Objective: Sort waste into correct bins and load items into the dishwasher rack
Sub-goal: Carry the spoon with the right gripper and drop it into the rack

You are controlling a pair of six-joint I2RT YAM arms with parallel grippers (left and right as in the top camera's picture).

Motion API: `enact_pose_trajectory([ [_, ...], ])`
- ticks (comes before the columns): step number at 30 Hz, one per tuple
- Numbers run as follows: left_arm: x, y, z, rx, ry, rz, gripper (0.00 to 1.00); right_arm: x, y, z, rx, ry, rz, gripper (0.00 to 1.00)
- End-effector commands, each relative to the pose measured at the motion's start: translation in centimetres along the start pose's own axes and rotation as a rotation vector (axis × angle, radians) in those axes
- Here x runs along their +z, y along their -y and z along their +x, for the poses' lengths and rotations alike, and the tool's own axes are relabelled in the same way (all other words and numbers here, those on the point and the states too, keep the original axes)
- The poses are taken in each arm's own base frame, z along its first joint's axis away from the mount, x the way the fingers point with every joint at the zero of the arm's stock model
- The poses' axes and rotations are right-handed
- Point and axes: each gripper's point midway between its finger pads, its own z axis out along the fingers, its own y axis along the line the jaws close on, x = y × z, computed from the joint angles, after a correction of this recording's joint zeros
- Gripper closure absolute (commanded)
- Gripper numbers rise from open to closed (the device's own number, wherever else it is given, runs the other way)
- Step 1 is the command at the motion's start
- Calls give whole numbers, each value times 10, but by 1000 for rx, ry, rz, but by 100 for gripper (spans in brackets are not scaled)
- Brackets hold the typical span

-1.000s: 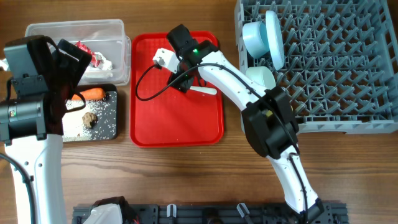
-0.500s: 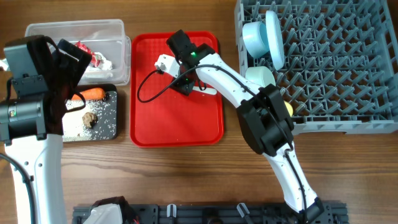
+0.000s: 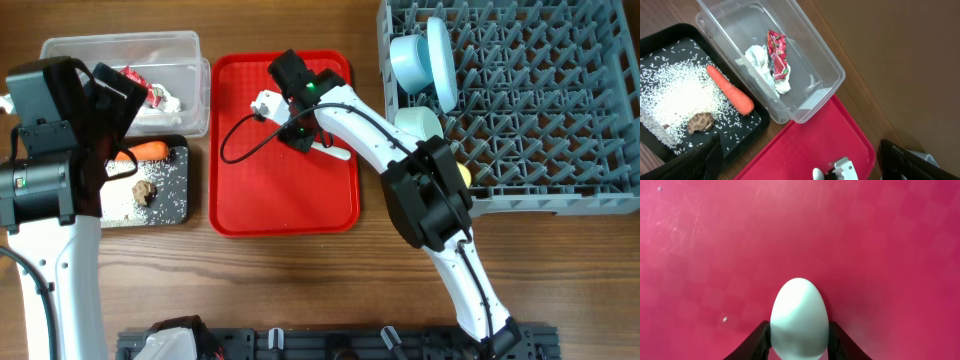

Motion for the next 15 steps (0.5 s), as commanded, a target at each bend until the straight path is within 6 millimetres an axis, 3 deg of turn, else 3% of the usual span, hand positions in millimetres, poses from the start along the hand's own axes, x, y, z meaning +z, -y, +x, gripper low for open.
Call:
enact_pose_trajectory([
  [1, 1, -3, -4, -17, 15, -15, 0, 1, 0, 3, 47, -26, -3, 70],
  [5, 1, -3, -4, -17, 15, -15, 0, -25, 5, -12, 85, 20, 22, 70],
  [9, 1, -3, -4, -17, 15, -15, 0, -65, 10, -28, 159, 86, 58, 70],
  [15, 1, -3, -4, -17, 15, -15, 0, -143, 28, -31, 318, 189, 116, 71],
])
